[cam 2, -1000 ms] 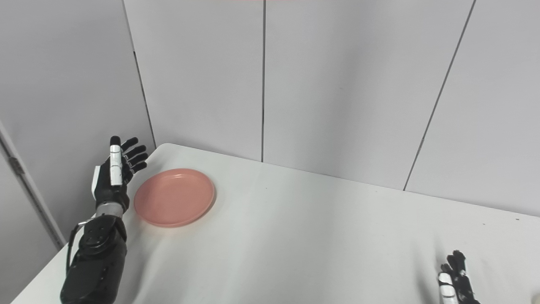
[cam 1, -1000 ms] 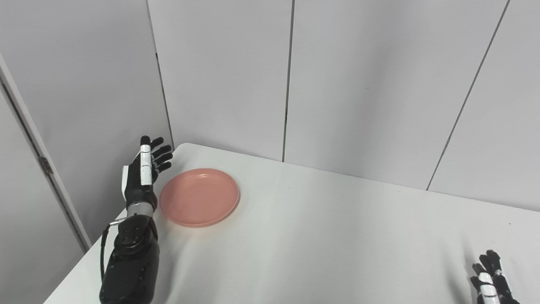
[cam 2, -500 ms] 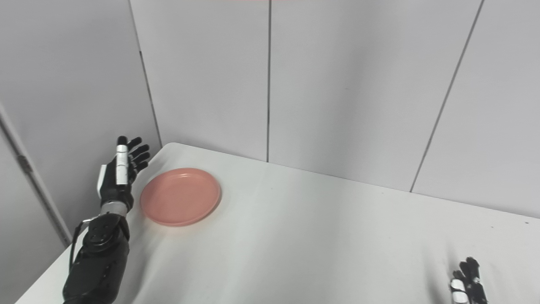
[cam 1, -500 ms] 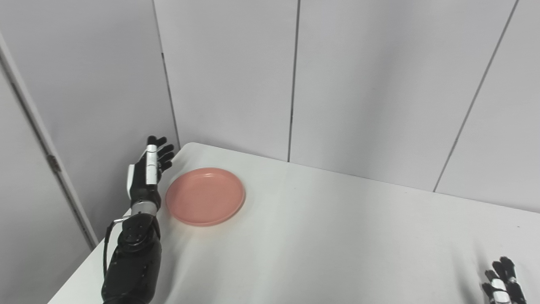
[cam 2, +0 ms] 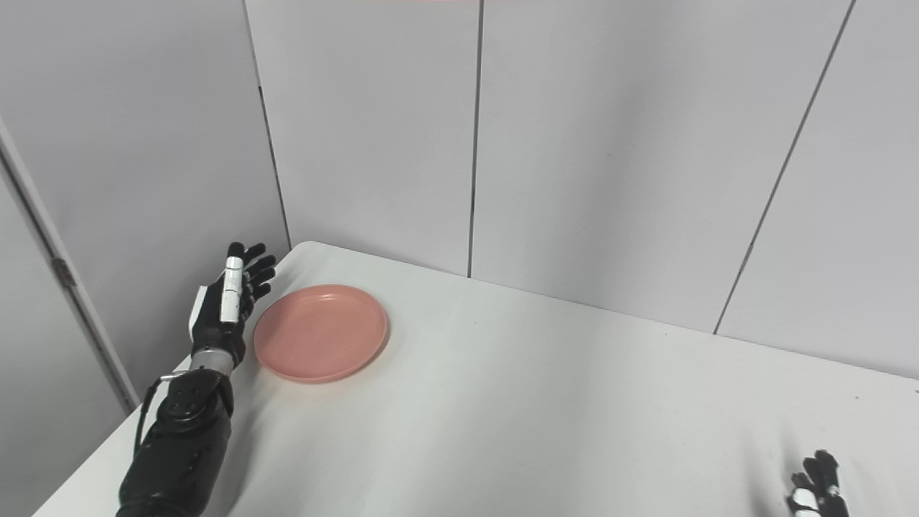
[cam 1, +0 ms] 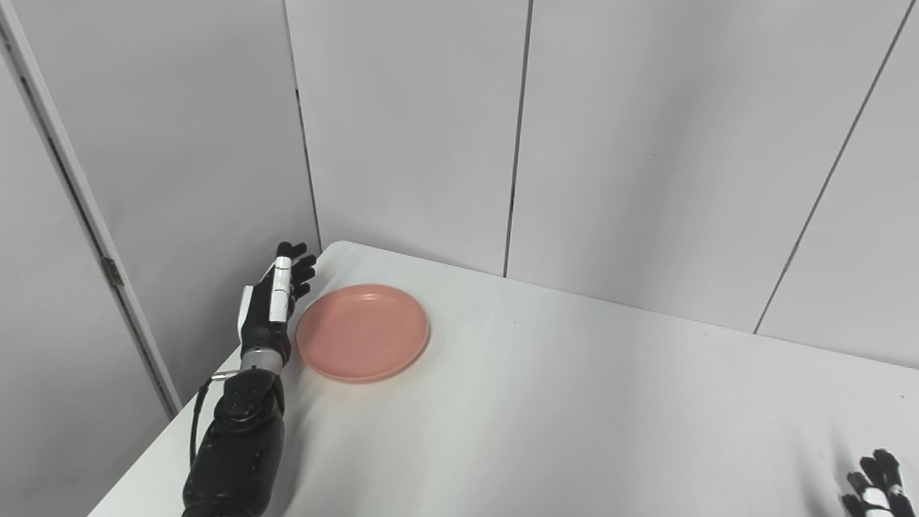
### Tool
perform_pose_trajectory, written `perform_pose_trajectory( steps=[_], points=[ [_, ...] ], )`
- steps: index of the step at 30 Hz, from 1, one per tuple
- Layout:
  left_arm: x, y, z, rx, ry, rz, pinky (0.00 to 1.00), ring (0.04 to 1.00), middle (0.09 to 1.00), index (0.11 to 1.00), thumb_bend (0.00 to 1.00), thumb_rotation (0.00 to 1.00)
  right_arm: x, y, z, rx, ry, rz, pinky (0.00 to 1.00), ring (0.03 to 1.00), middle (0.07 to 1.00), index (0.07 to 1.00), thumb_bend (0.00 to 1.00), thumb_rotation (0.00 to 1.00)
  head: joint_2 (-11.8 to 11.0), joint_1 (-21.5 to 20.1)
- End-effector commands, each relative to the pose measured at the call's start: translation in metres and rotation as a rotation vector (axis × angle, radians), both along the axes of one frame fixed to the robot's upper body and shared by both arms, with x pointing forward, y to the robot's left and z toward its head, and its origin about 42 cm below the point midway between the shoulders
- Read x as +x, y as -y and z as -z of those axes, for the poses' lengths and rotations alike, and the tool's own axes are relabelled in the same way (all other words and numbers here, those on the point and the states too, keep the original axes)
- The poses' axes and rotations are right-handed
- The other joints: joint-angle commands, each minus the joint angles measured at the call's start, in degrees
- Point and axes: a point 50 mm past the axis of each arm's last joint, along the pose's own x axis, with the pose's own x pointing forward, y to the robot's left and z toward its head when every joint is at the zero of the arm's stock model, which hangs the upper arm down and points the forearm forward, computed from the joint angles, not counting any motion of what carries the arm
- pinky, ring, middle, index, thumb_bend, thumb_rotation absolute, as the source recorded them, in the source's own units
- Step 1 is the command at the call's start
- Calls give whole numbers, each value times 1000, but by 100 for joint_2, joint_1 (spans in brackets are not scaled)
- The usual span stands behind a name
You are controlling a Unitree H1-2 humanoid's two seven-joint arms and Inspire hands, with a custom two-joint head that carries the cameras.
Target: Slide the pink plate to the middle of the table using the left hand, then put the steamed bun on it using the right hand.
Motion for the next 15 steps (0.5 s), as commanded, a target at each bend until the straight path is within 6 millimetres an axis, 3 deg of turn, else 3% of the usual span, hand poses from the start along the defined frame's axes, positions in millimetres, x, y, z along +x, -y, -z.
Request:
perform_pose_trajectory(
  steps=[1, 9, 15],
  points=[
    [5, -12, -22, 79, 68, 16, 945, 873, 829, 806, 858, 1000, 4, 3, -15, -14, 86, -6, 1000, 1000, 1000, 1000, 360, 793, 10, -2],
    [9, -5, -4, 25, 49, 38, 914, 853, 809, 794, 826, 1000, 5, 3, -16, -4, 82, -3, 1000, 1000, 1000, 1000, 370, 783, -15, 81],
    [10, -3, 1, 26, 30, 32, 968, 882, 828, 813, 829, 1000, 4, 5, -16, -13, 94, 1, 1000, 1000, 1000, 1000, 369, 793, -11, 129]
  ],
)
